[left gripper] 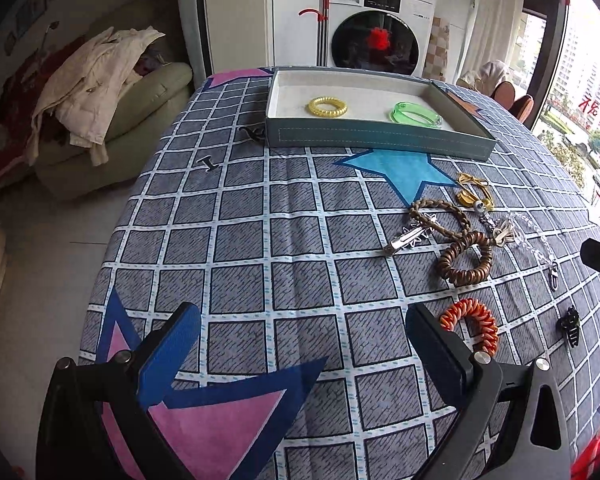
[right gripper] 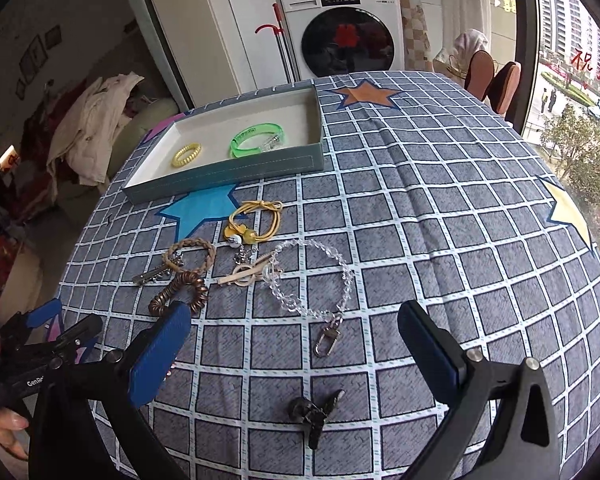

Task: Organize jewelry
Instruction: 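Move the left tool toward the orange coil hair tie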

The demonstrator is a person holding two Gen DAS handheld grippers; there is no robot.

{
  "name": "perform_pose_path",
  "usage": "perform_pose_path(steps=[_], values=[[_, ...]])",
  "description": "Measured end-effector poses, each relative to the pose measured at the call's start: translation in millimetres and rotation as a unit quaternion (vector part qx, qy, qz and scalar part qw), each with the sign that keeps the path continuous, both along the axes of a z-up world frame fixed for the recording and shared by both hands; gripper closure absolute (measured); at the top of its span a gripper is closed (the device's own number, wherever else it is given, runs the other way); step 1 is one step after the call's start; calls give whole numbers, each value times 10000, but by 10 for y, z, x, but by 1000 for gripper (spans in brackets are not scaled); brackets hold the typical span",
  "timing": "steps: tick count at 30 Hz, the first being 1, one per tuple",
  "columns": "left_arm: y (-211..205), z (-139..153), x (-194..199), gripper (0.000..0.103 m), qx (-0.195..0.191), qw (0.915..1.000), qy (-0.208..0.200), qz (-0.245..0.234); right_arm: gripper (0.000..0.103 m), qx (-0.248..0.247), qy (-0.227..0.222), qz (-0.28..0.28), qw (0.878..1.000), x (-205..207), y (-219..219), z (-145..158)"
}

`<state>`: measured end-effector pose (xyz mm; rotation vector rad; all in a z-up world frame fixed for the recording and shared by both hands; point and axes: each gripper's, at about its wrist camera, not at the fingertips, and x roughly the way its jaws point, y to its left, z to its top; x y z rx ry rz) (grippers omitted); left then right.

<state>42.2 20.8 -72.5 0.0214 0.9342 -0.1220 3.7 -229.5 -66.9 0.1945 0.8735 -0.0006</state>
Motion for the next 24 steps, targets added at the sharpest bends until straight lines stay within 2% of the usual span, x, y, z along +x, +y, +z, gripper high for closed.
perform_pose_path(steps=[12,24], values=[[-191,-92,-111,0,-54,9992,165,-357,0,-44,273,-333,9991,-293,-214,-203],[-532,-91,-110,0,150,9968,108,-773,0,-202,480,-86,9986,-330,-1,-385]])
